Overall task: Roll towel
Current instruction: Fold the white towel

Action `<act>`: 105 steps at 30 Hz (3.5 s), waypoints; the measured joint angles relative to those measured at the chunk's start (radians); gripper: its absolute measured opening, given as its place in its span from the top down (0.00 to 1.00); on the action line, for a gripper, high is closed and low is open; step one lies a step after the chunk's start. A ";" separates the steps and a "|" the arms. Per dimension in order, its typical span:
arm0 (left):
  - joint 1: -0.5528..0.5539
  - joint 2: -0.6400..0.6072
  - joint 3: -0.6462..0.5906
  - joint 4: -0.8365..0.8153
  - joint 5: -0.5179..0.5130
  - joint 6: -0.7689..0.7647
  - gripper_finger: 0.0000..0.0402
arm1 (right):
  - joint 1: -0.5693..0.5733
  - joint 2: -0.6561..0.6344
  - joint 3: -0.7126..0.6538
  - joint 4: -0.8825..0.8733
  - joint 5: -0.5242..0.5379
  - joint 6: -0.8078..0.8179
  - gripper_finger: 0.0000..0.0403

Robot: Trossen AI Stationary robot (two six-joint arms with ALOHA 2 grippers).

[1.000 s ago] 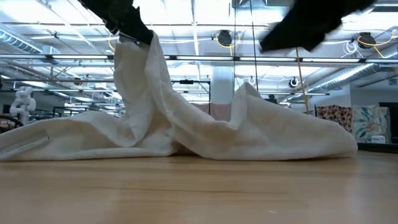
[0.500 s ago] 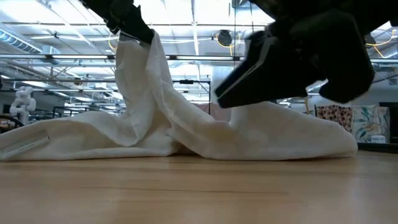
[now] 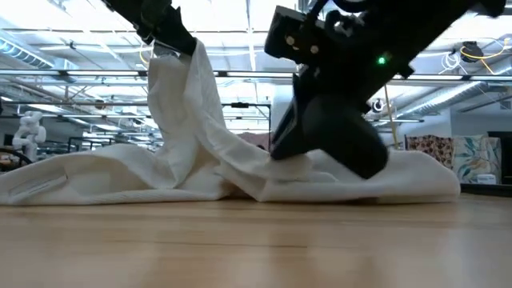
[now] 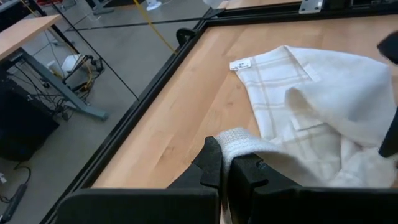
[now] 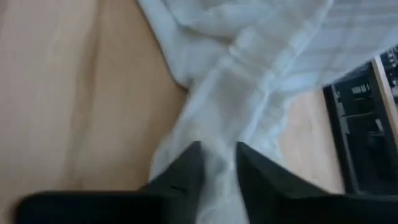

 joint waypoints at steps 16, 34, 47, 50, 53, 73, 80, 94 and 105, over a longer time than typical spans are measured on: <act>0.000 0.026 0.000 -0.021 0.025 -0.075 0.98 | -0.068 -0.289 0.038 -0.253 -0.206 0.041 1.00; -0.053 0.158 0.000 0.135 0.174 -0.035 0.53 | -0.269 -0.309 0.038 -0.291 -0.338 -0.034 1.00; -0.043 0.244 0.000 -0.109 0.089 -0.122 0.39 | -0.351 -0.308 0.038 -0.283 -0.391 -0.096 1.00; -0.047 0.229 0.000 -0.226 0.089 -0.252 0.37 | -0.353 -0.308 0.038 -0.283 -0.391 -0.104 1.00; -0.062 0.231 0.000 -0.241 0.124 -0.308 0.36 | -0.360 -0.308 0.038 -0.277 -0.391 -0.105 1.00; -0.186 0.170 0.011 -0.324 -0.006 -0.254 0.36 | -0.393 -0.308 0.037 -0.267 -0.426 -0.071 1.00; -0.172 0.163 0.011 -0.531 -0.118 -0.399 0.36 | -0.398 -0.308 0.037 -0.286 -0.445 -0.047 1.00; -0.213 0.197 0.010 0.064 -0.078 -0.217 0.36 | -0.407 -0.308 0.037 -0.262 -0.443 -0.034 1.00; -0.074 0.498 0.010 0.442 -0.087 -0.081 0.37 | -0.400 -0.308 0.037 -0.258 -0.443 -0.028 1.00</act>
